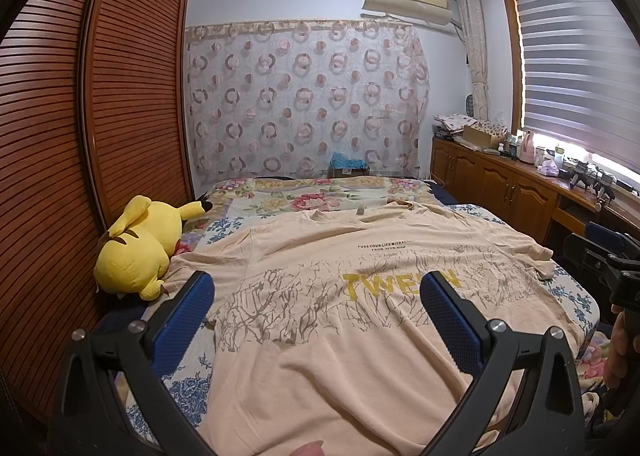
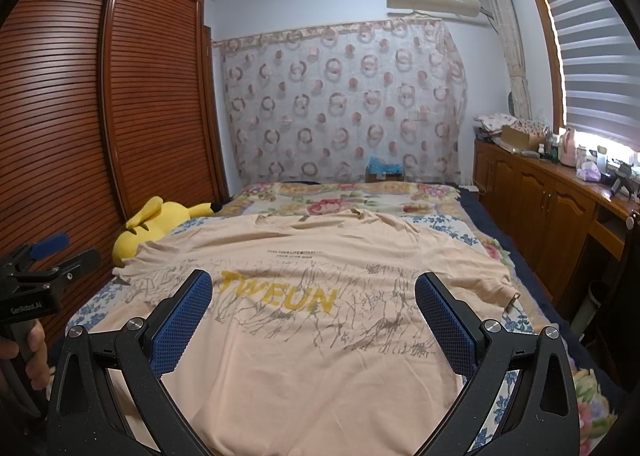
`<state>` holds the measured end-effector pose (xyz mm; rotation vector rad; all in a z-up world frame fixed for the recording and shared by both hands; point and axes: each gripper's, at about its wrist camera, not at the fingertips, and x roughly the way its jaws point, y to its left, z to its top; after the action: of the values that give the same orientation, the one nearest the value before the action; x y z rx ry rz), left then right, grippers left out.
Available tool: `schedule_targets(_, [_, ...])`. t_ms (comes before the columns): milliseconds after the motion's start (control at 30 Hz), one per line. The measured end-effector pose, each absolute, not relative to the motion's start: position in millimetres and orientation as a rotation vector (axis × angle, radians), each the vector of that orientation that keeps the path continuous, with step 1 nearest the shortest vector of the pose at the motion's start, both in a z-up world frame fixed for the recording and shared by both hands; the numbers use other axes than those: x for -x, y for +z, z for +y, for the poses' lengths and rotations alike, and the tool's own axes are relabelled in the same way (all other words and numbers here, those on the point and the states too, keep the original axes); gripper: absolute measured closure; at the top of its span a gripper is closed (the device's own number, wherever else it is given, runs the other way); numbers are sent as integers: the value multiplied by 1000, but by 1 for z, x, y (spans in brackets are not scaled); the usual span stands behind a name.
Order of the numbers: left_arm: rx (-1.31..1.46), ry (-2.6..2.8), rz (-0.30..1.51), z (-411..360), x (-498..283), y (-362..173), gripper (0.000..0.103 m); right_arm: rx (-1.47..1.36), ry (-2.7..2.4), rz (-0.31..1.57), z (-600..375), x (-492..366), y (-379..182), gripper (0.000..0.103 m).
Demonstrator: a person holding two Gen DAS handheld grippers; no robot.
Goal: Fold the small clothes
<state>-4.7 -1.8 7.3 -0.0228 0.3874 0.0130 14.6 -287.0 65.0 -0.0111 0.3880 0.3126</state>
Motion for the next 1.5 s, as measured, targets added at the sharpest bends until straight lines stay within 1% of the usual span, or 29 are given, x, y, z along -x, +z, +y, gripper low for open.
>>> schedule_targets(333, [23,10,381,-4,8,19,0,11,313,388,-287,-14,65,0])
schedule_targets(967, [23,9,377,-2,7,16,0,10,314,388,-287,-14,64,0])
schedule_targets(1267, [23,17,405,0,-1,6,0,9,313,399,-283,-18,58,0])
schedule_targets(1500, [46,47,439,17,-13,-17,0,62,305,370,-267,-24,54,0])
